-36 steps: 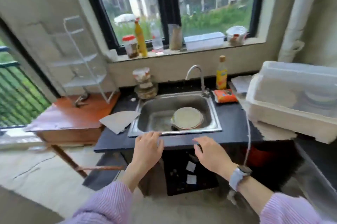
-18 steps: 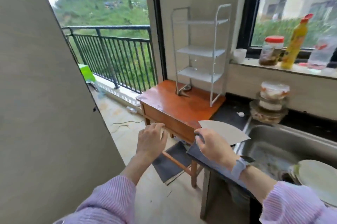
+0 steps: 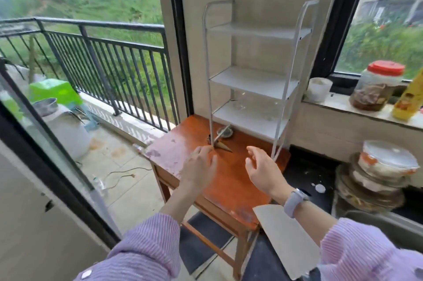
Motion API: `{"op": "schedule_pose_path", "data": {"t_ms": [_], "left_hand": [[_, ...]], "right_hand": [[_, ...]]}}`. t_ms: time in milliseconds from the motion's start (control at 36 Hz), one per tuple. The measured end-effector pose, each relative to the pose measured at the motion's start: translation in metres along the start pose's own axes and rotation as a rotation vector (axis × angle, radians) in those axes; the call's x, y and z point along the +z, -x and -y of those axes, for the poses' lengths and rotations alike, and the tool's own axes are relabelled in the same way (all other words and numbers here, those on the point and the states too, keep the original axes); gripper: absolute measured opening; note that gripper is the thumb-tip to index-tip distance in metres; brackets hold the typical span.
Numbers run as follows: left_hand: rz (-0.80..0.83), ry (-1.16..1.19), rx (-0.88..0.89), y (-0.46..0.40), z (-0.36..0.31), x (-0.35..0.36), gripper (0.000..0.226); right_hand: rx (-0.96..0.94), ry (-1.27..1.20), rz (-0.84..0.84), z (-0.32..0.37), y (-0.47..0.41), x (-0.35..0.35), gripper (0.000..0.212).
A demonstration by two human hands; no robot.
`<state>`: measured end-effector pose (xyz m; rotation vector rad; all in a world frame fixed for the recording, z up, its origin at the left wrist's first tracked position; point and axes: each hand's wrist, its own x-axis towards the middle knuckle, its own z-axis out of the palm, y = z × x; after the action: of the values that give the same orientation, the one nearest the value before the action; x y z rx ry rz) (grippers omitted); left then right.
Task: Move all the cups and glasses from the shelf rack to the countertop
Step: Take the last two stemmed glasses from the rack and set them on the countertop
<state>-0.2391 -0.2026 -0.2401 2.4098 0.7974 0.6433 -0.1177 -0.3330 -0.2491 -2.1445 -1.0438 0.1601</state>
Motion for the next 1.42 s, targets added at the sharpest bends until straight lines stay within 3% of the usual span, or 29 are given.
{"op": "schedule_pose_path", "data": {"t_ms": [167, 417, 722, 917, 1000, 1083, 1139, 1278, 1417], "left_hand": [[0.057, 0.015, 0.091, -0.083, 0.018, 0.031, 0.03], [0.223, 0.172, 0.188, -0.193, 0.037, 0.083, 0.046], [0.284, 0.187, 0.285, -0.284, 0.058, 0.141, 0.063], [0.28, 0.318, 0.236, -0.326, 0.048, 0.181, 0.083], [0.241, 0.392, 0.194, -0.341, 0.044, 0.195, 0.087], [0.212, 0.516, 0.191, -0.35, 0.04, 0.202, 0.086], [0.204, 0.646, 0.144, -0.355, 0.038, 0.203, 0.084], [0.211, 0.783, 0.033, -0.365, 0.031, 0.2, 0.082], [0.189, 0.779, -0.034, -0.364, 0.024, 0.197, 0.05]], "right_hand": [[0.12, -0.041, -0.072, -0.019, -0.06, 0.018, 0.044], [0.285, -0.103, -0.289, -0.038, -0.134, 0.055, 0.044], [0.382, -0.008, -0.495, -0.08, -0.22, 0.064, 0.048], [0.496, -0.253, -0.754, -0.115, -0.261, 0.056, 0.021], [0.488, -0.376, -0.787, -0.125, -0.272, 0.05, 0.031], [0.439, -0.529, -0.776, -0.131, -0.277, 0.046, 0.056], [0.433, -0.565, -0.751, -0.132, -0.279, 0.044, 0.059], [0.434, -0.567, -0.744, -0.132, -0.281, 0.039, 0.036], [0.421, -0.6, -0.731, -0.122, -0.274, 0.037, 0.029]]}}
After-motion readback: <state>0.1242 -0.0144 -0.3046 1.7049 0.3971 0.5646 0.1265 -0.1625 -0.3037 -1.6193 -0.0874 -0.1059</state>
